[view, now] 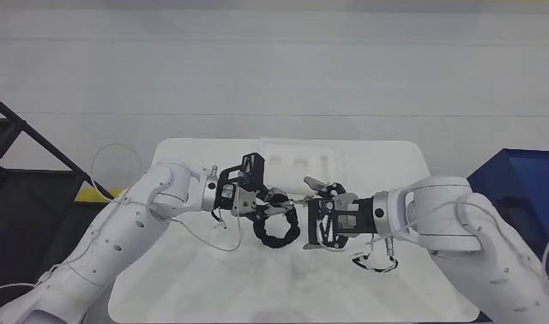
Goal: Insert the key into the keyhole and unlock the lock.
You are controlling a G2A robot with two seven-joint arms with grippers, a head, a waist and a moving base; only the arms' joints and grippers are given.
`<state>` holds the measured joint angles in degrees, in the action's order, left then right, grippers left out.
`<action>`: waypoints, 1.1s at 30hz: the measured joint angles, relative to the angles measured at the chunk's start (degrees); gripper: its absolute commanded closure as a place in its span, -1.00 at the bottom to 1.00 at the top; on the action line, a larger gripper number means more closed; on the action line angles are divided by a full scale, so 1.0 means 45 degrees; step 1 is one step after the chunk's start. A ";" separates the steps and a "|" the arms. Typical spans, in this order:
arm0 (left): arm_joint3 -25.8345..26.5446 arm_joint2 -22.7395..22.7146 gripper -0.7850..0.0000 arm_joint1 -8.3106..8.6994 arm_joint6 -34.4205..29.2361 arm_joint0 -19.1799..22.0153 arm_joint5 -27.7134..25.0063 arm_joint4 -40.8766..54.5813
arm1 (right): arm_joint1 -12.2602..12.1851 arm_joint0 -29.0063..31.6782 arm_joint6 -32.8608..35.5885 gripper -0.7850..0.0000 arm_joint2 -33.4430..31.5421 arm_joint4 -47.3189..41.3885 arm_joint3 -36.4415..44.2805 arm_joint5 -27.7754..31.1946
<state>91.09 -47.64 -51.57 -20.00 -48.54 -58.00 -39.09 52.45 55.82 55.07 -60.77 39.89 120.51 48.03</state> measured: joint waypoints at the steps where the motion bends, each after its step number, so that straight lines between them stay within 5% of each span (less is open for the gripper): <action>1: 0.0010 0.0018 1.00 0.0042 -0.0023 0.0015 0.0000 0.0089 | 0.0002 0.0008 -0.0158 -1.00 0.0005 0.0138 -0.0025 0.0017; 10: -0.0246 -0.0495 1.00 0.0326 0.0725 -0.0099 0.0000 0.0379 | -0.0042 0.0320 -0.1063 -1.00 -0.0166 0.1197 0.0227 -0.0568; 33: -0.0503 -0.0444 1.00 0.0085 0.0707 -0.0063 0.0000 0.0100 | 0.0251 -0.0819 -0.0938 -1.00 0.1460 0.1267 -0.0216 -0.1454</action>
<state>88.82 -49.64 -51.18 -16.82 -48.83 -58.00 -38.64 53.58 52.13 50.85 -54.20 45.59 119.53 41.48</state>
